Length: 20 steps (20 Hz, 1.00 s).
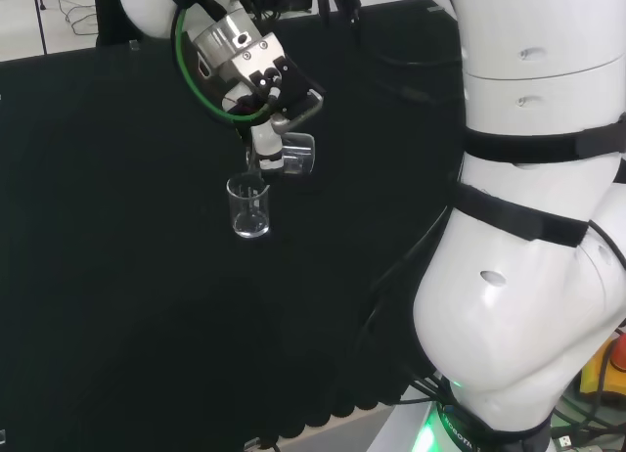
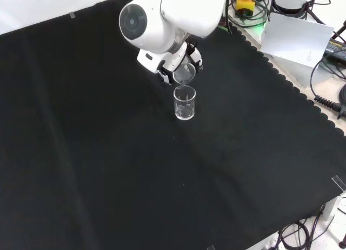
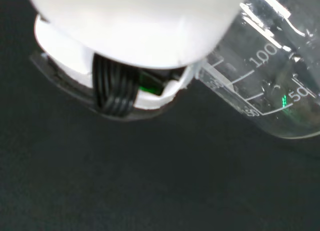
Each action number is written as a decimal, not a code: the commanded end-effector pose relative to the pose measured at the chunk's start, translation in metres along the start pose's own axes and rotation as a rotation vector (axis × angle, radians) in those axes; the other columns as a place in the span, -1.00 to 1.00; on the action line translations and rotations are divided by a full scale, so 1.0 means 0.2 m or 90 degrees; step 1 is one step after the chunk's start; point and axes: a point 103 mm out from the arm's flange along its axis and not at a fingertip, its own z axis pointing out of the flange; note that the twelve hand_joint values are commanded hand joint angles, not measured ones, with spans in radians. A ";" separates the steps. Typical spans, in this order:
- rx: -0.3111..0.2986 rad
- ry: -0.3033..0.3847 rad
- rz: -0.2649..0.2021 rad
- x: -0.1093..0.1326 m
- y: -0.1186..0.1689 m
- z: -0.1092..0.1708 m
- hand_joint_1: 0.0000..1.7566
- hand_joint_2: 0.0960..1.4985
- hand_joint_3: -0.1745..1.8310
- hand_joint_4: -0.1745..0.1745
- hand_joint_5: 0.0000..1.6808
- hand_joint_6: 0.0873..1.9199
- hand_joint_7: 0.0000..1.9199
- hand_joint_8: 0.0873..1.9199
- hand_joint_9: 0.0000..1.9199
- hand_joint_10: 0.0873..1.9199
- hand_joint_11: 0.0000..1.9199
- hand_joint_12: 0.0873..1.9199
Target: Pour the water from the handheld beaker into the one on the table.
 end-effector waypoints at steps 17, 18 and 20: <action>-0.249 0.232 -0.131 -0.36 0.10 0.10 0.66 -0.52 0.05 -1.00 0.66 -0.65 0.56 -0.72 0.82 -1.00 0.29 -0.38; -0.261 0.239 -0.131 -0.37 0.10 0.11 0.66 -0.51 0.05 -1.00 0.66 -0.65 0.56 -0.71 0.82 -1.00 0.29 -0.38; -0.272 0.251 -0.133 -0.41 0.12 0.12 0.66 -0.51 0.04 -1.00 0.65 -0.64 0.55 -0.69 0.81 -1.00 0.29 -0.38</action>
